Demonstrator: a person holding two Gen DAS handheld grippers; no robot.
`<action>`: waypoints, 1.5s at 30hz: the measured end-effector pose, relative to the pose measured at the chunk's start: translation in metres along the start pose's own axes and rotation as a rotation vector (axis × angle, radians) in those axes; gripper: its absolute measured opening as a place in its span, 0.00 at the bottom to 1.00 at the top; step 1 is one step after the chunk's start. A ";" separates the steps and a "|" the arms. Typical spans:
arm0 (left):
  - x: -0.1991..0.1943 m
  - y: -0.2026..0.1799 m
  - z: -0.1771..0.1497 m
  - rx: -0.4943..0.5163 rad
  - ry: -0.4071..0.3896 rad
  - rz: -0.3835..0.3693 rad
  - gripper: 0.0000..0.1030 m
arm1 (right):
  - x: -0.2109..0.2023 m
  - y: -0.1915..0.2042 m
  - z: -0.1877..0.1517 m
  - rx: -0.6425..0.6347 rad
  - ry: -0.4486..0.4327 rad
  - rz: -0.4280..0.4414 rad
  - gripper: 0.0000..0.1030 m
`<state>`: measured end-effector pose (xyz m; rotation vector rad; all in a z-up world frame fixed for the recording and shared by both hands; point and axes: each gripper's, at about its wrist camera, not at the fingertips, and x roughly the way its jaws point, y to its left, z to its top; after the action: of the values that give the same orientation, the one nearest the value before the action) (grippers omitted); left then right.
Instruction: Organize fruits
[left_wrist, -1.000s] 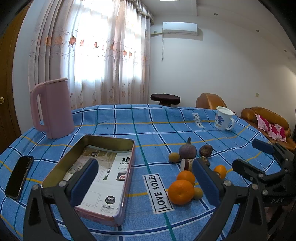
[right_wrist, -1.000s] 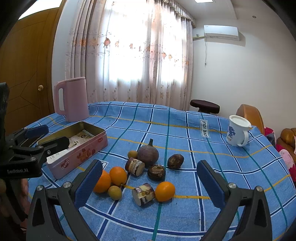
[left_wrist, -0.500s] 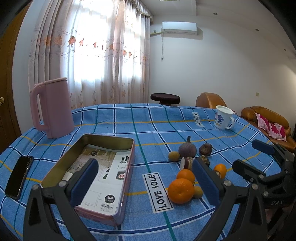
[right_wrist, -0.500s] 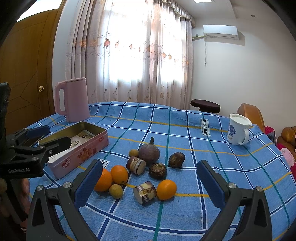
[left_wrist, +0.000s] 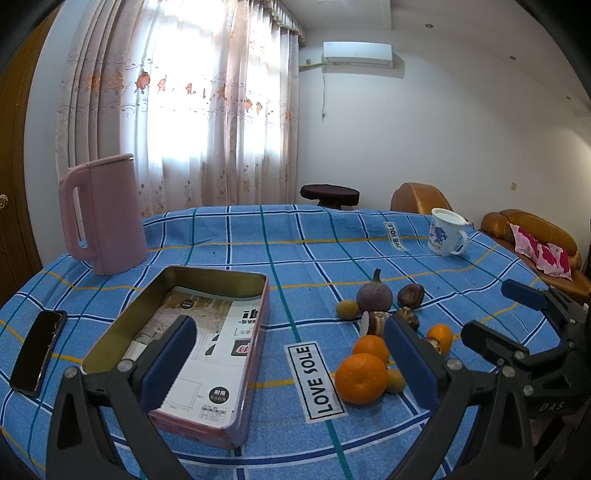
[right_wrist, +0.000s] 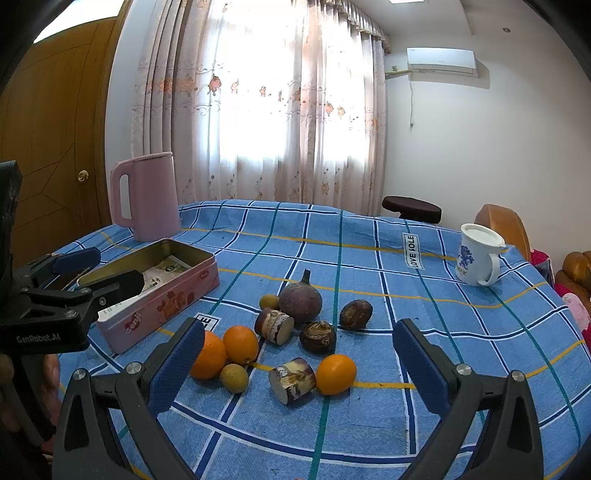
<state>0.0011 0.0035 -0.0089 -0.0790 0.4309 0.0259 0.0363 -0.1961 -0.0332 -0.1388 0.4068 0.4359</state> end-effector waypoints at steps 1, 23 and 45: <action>0.000 0.000 0.000 0.001 0.000 0.000 1.00 | 0.000 0.000 -0.001 0.000 0.000 0.001 0.99; 0.000 -0.001 -0.001 0.002 0.003 0.001 1.00 | 0.000 0.001 -0.002 0.003 0.002 0.008 0.99; 0.032 -0.021 -0.031 0.076 0.106 -0.075 0.93 | 0.019 -0.022 -0.030 0.004 0.044 -0.041 0.94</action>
<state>0.0177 -0.0194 -0.0492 -0.0214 0.5336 -0.0684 0.0511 -0.2152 -0.0678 -0.1529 0.4477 0.3918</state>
